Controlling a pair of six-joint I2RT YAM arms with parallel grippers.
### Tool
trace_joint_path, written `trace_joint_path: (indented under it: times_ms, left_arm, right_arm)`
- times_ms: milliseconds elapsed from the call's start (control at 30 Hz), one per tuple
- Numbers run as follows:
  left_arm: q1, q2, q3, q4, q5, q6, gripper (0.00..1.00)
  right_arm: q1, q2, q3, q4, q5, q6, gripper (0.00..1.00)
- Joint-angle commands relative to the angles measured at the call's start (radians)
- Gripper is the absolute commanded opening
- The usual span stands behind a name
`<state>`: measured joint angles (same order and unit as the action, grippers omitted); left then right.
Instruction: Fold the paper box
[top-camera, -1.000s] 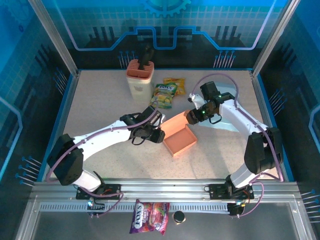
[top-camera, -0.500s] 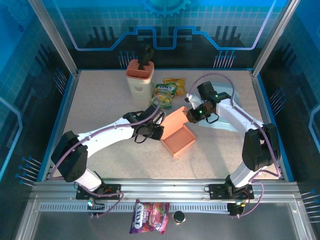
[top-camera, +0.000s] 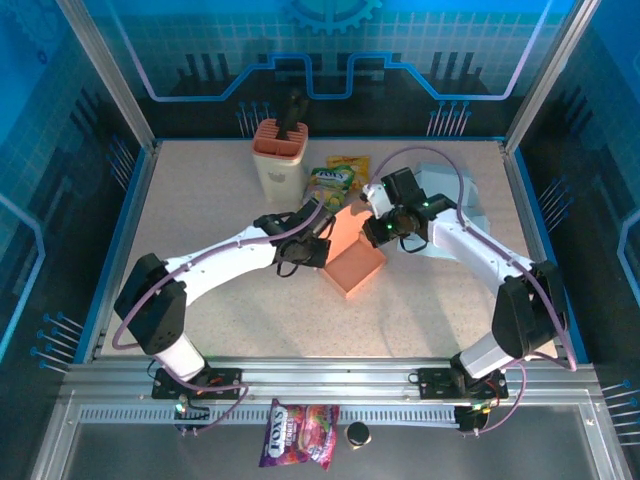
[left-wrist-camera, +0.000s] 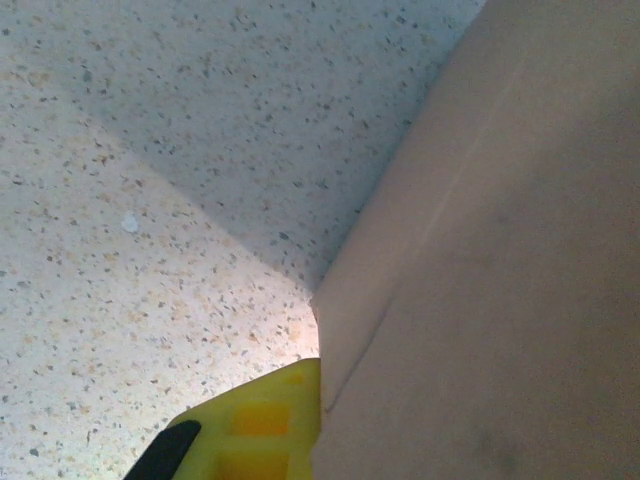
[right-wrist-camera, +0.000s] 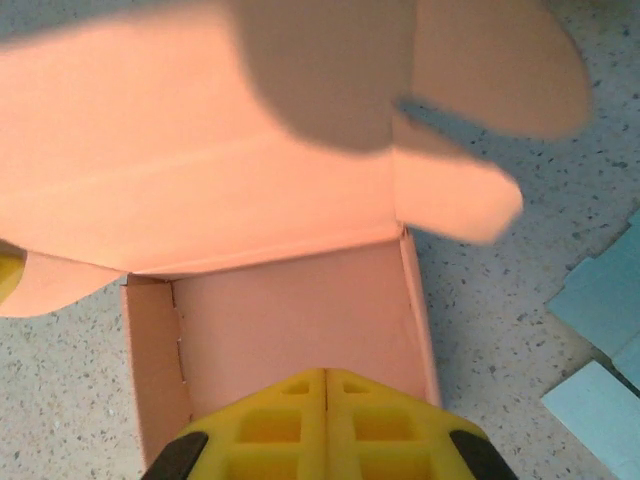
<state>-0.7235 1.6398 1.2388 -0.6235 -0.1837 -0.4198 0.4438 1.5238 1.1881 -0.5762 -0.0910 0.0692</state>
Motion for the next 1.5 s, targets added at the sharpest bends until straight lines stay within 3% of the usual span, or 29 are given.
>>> trace_joint_path:
  times_ms: [0, 100, 233, 433, 667, 900, 1300, 1467]
  left_arm:
    - [0.038, 0.015, 0.042, -0.007, 0.001, 0.026, 0.00]
    - [0.069, 0.015, 0.048, -0.002, 0.058, 0.118, 0.00]
    - [0.138, -0.008, 0.034, 0.001, 0.193, 0.249, 0.00]
    - [0.222, -0.054, 0.037, -0.099, 0.348, 0.541, 0.00]
    - [0.261, -0.072, 0.026, -0.201, 0.375, 0.732, 0.00]
    - [0.288, -0.078, 0.012, -0.191, 0.364, 0.771, 0.00]
    - [0.289, -0.055, 0.037, -0.180, 0.349, 0.780, 0.00]
    - [0.289, -0.052, 0.038, -0.178, 0.339, 0.778, 0.00]
  right_arm:
    - [-0.037, -0.065, -0.049, 0.074, 0.034, 0.035, 0.04]
    - [-0.163, -0.075, -0.053, 0.109, -0.106, 0.025, 0.22]
    - [-0.212, -0.021, 0.004, 0.114, -0.231, -0.089, 0.44]
    - [-0.204, 0.068, 0.035, 0.148, -0.368, -0.269, 0.53]
    - [-0.207, 0.107, 0.008, 0.313, -0.423, -0.416, 0.73]
    - [-0.155, 0.273, 0.199, 0.143, -0.488, -0.515, 0.70]
    - [-0.122, 0.324, 0.262, 0.059, -0.473, -0.541, 0.63]
    - [-0.096, 0.374, 0.317, 0.019, -0.467, -0.544, 0.55]
